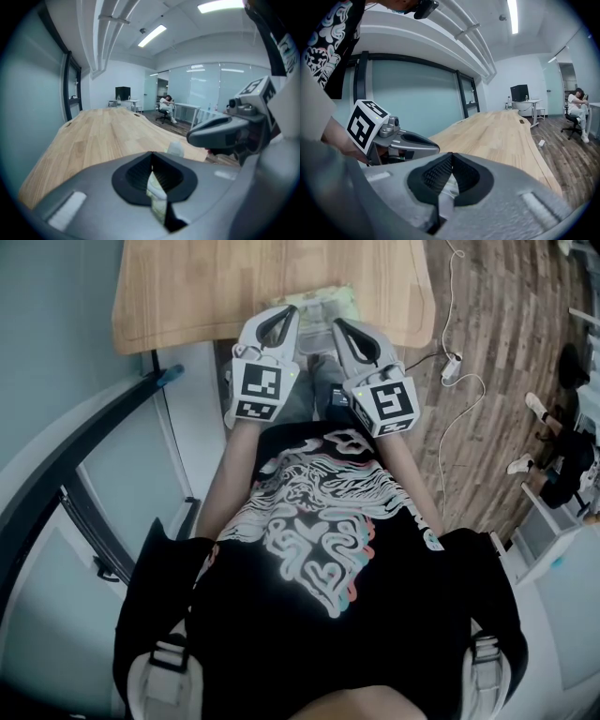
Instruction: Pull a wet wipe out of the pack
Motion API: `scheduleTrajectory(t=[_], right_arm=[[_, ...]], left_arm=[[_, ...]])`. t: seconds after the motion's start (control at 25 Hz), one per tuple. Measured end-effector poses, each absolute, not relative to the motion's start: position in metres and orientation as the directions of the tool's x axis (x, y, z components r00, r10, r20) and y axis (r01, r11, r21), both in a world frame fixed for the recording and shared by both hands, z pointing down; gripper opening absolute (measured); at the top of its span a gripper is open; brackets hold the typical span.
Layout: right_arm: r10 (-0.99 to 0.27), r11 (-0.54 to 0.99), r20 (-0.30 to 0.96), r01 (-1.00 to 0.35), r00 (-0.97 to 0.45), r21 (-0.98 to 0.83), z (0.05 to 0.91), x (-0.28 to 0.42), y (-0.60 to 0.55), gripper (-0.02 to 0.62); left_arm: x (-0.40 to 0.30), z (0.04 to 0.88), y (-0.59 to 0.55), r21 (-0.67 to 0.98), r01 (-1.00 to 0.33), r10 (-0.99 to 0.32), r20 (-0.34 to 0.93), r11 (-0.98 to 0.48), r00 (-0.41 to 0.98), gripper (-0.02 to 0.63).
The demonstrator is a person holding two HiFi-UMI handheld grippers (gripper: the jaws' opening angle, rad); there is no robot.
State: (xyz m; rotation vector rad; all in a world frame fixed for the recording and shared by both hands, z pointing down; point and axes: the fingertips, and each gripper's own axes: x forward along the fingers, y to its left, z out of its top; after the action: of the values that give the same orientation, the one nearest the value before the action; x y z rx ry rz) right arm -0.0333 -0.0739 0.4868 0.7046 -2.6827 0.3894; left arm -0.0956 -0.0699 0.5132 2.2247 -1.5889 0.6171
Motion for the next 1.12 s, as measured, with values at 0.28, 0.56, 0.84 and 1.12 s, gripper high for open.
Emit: scheduleTrajectory(t=[0.28,0.56,0.84,1.12], right_arm=[[-0.390,0.859,0.410,-0.486,-0.825,-0.161,0.498,-0.033,-0.071,0.000],[-0.389,0.854,0.413,-0.490,-0.824,-0.174,0.503,-0.029,-0.075,0.000],[-0.376,0.856,0.420,-0.484,-0.826,-0.184,0.507,-0.024,-0.075,0.000],[-0.374,0.855,0.423,-0.484,-0.825,-0.187,0.507,-0.020,-0.078,0.000]], left_arm=[[-0.075,0.530,-0.070,0.104,-0.926,-0.748,0.561,-0.362,0.355,-0.012],[-0.066,0.543,-0.070,0.138,-0.915,-0.704,0.598,-0.379,0.382,0.012],[-0.059,0.556,-0.071,0.138,-0.909,-0.664,0.641,-0.394,0.385,0.063],[-0.050,0.564,-0.079,0.157,-0.906,-0.626,0.676,-0.393,0.389,0.115]])
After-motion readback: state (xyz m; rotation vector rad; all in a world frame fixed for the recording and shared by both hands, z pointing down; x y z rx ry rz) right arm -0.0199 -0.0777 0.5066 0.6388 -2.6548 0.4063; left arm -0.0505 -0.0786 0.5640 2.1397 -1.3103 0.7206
